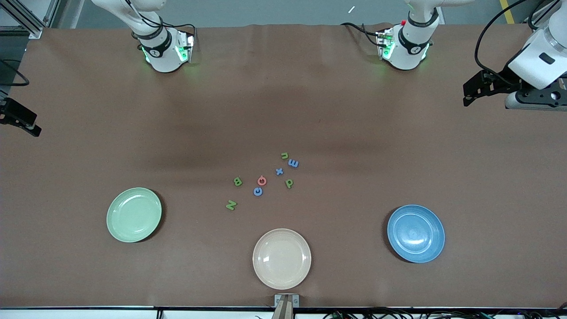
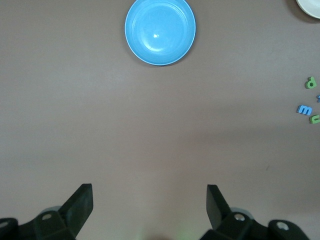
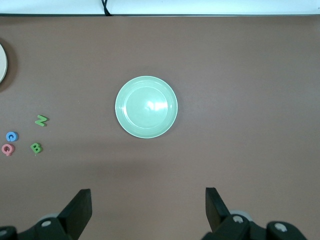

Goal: Sort upper and lower case letters into plates
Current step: 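Reach both grippers down to the letters, left to d, right to B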

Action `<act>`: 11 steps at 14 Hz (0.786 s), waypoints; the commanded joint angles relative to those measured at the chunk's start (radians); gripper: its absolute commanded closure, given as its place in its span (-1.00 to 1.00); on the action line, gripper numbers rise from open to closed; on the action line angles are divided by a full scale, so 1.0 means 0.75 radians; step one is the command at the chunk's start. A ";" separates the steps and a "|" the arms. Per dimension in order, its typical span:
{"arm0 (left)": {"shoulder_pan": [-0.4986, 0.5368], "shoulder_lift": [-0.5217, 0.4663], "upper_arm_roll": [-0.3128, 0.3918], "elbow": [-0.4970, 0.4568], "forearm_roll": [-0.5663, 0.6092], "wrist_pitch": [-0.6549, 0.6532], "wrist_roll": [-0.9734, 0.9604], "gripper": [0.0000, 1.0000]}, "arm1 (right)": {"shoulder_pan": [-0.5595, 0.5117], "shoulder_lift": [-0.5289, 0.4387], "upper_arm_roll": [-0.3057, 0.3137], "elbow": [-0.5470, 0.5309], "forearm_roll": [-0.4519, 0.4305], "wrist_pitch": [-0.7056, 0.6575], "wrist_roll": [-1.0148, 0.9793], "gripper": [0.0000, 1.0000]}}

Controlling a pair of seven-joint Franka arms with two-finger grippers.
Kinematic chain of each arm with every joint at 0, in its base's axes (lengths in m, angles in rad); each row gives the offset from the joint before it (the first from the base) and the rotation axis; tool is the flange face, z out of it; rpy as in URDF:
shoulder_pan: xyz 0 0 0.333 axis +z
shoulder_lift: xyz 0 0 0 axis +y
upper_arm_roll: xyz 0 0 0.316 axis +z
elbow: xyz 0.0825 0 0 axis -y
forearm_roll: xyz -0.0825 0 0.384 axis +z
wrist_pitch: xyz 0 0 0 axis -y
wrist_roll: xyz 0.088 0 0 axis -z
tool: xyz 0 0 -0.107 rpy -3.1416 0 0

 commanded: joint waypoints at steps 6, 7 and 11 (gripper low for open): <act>0.013 0.044 0.006 0.100 0.024 -0.022 0.008 -0.99 | -0.002 0.020 0.005 0.004 0.014 0.002 -0.015 -1.00; 0.013 0.109 0.006 0.141 0.018 -0.020 0.007 -0.99 | 0.006 0.051 0.009 0.004 0.016 0.003 -0.011 -1.00; -0.003 0.291 -0.006 0.186 -0.091 0.025 -0.074 -1.00 | 0.078 0.172 0.011 0.004 0.016 0.029 -0.007 -1.00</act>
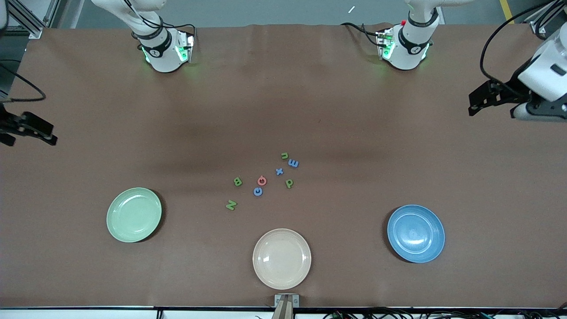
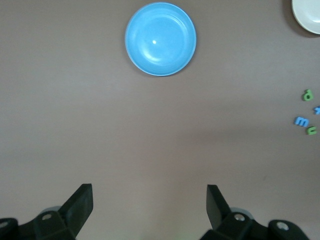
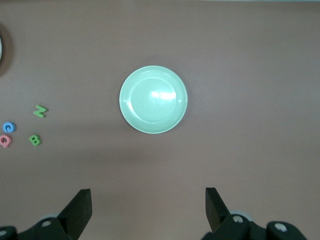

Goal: Sort upper and lower case letters into plates
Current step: 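Reach both grippers down to the letters, left to d, right to B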

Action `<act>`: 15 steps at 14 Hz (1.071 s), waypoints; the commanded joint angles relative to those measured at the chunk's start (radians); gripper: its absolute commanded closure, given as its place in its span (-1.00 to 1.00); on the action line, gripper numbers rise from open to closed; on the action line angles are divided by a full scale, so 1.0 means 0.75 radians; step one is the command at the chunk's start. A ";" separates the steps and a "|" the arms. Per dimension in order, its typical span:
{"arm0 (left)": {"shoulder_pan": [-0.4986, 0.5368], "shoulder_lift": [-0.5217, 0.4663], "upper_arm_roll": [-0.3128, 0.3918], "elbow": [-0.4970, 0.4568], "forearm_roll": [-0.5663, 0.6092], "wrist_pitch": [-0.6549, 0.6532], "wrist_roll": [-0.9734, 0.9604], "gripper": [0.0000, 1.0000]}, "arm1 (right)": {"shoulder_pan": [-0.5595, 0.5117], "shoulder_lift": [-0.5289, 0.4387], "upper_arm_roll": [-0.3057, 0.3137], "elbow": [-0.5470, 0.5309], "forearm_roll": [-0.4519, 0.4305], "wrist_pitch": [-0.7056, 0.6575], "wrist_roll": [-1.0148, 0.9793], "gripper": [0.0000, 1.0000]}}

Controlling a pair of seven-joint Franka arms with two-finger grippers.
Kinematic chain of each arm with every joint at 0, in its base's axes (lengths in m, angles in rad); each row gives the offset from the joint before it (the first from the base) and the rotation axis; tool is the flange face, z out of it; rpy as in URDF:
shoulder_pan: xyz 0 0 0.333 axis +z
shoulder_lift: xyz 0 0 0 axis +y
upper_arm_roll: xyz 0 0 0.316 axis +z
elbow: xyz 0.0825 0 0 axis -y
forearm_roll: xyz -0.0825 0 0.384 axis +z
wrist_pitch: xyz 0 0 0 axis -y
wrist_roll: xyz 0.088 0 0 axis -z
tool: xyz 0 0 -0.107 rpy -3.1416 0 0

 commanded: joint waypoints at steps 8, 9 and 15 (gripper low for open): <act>-0.219 0.350 -0.027 -0.110 0.024 0.429 -0.326 -1.00 | 0.256 0.295 -0.001 -0.005 0.016 0.067 0.137 -1.00; -0.264 0.378 -0.025 -0.121 0.033 0.464 -0.365 -1.00 | 0.286 0.321 -0.001 -0.007 0.016 0.077 0.162 -1.00; -0.552 0.646 -0.027 -0.099 0.141 0.735 -0.784 -0.95 | 0.477 0.528 -0.001 -0.025 0.016 0.244 0.254 -1.00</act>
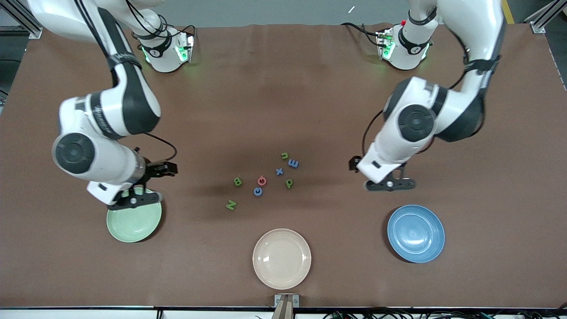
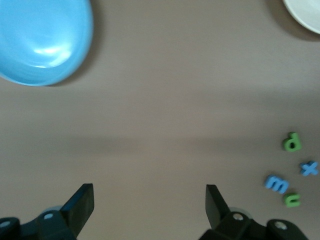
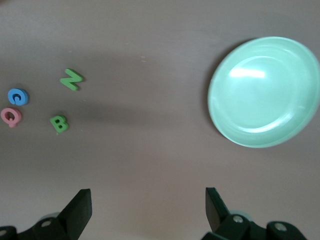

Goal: Sort upper and lower case letters into plates
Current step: 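Reach both grippers down to the letters, left to d, right to B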

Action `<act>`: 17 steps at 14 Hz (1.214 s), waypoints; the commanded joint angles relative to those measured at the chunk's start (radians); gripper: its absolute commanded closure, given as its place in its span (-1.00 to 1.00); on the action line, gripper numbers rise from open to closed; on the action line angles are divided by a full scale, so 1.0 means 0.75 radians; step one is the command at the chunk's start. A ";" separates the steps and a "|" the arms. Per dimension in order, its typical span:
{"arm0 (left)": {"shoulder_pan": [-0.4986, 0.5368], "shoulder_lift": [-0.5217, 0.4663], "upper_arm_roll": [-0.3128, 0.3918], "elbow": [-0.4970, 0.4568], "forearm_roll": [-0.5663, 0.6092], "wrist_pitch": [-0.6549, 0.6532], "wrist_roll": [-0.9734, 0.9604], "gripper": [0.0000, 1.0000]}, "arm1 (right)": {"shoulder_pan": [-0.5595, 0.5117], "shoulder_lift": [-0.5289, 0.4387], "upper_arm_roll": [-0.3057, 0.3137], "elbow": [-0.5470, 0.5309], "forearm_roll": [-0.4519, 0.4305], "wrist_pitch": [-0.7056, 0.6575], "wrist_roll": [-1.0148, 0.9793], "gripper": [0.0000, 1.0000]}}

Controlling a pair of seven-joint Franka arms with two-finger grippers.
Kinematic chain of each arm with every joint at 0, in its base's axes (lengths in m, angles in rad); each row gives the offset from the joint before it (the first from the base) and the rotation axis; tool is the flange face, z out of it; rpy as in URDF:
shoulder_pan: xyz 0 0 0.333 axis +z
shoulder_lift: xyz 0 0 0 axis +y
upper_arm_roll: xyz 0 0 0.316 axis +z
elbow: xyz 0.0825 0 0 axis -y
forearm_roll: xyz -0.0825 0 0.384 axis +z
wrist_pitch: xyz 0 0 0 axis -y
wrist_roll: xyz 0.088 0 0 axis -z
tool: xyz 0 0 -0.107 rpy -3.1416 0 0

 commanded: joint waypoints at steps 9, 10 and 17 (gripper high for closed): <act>-0.283 0.575 0.011 0.460 0.011 0.273 -0.734 -0.33 | 0.340 0.185 -0.010 -0.372 0.031 0.667 0.534 -1.00; -0.287 0.595 0.009 0.460 0.009 0.316 -0.758 -0.33 | 0.358 0.185 -0.010 -0.401 0.031 0.712 0.557 -1.00; -0.344 0.675 0.011 0.474 0.009 0.431 -0.847 -0.24 | 0.368 0.250 -0.010 -0.416 0.033 0.870 0.604 -0.92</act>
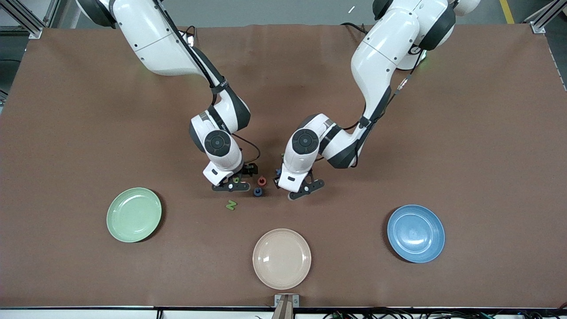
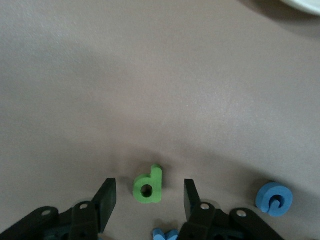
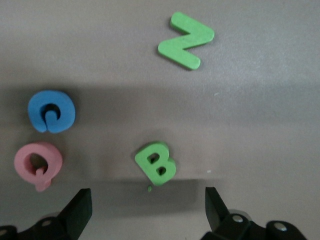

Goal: Sort upper and lower case letters into plates
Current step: 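Drop the green d in the blue plate while the right gripper grasps B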

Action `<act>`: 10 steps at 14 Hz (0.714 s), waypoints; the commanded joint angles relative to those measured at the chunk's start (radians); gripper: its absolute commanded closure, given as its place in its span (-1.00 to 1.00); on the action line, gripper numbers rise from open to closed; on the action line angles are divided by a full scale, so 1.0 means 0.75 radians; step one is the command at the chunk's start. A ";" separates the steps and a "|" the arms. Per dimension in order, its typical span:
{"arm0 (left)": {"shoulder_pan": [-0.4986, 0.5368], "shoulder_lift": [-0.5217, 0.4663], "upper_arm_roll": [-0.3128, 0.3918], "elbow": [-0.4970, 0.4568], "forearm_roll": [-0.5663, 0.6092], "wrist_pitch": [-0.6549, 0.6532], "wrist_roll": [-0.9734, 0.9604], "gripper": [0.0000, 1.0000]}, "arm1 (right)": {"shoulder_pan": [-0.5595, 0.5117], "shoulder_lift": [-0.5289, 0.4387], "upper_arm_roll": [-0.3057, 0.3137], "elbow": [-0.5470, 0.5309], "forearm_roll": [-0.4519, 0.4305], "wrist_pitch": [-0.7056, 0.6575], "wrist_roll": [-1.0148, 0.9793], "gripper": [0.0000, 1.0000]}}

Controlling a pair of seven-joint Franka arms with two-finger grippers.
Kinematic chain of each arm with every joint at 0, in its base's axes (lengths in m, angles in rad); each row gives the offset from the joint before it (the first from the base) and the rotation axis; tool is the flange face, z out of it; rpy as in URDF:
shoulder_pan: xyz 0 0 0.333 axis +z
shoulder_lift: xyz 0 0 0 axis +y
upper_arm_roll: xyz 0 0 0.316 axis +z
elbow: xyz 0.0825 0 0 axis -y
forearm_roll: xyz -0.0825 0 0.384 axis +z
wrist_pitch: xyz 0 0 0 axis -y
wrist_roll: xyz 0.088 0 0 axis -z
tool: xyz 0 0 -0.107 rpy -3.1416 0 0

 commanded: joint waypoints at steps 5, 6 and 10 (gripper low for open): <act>-0.017 0.040 0.017 0.039 0.009 0.003 -0.020 0.05 | -0.004 0.009 -0.004 -0.008 0.004 0.040 -0.002 -0.26; -0.017 0.053 0.015 0.037 0.009 0.003 -0.022 0.08 | -0.004 0.011 -0.004 -0.008 0.004 0.050 -0.002 -0.14; -0.013 0.032 0.017 0.031 0.009 -0.038 -0.024 0.68 | -0.008 0.011 -0.004 -0.008 0.004 0.052 -0.002 0.44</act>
